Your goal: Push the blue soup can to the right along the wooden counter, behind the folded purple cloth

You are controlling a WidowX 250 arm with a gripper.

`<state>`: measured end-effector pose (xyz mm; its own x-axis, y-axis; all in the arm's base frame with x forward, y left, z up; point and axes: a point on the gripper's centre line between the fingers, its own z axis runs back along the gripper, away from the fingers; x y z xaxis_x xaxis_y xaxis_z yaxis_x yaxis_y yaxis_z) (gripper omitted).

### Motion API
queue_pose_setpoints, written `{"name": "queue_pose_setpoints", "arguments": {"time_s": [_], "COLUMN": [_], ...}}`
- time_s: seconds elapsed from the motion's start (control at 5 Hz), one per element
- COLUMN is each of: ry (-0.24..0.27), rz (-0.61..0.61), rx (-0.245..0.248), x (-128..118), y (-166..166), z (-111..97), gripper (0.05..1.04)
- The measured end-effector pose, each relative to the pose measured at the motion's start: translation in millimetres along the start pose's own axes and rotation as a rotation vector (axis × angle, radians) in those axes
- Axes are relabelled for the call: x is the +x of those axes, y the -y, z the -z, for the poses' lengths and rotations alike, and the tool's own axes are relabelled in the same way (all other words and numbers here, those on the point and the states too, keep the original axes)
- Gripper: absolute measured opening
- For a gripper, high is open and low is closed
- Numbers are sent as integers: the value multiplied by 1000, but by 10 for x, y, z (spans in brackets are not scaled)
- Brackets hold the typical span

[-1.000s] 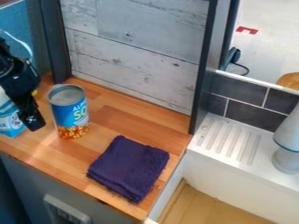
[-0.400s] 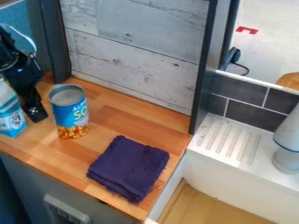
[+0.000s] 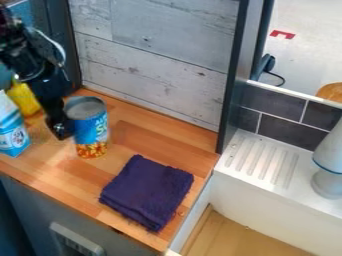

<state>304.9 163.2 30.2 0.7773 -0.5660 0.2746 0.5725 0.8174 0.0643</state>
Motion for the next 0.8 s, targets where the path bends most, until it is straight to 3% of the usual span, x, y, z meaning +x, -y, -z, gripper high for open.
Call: {"name": "queue_pose_setpoints", "arguments": {"time_s": [0.4, 0.6, 0.8], "ry": [27, 20, 28], "rz": [62, 75, 89], "rx": [-13, -34, -44], "x": [364, 533, 695], "y": [139, 224, 240], "z": [65, 285, 359], "gripper": [1001, 1001, 1001]}}
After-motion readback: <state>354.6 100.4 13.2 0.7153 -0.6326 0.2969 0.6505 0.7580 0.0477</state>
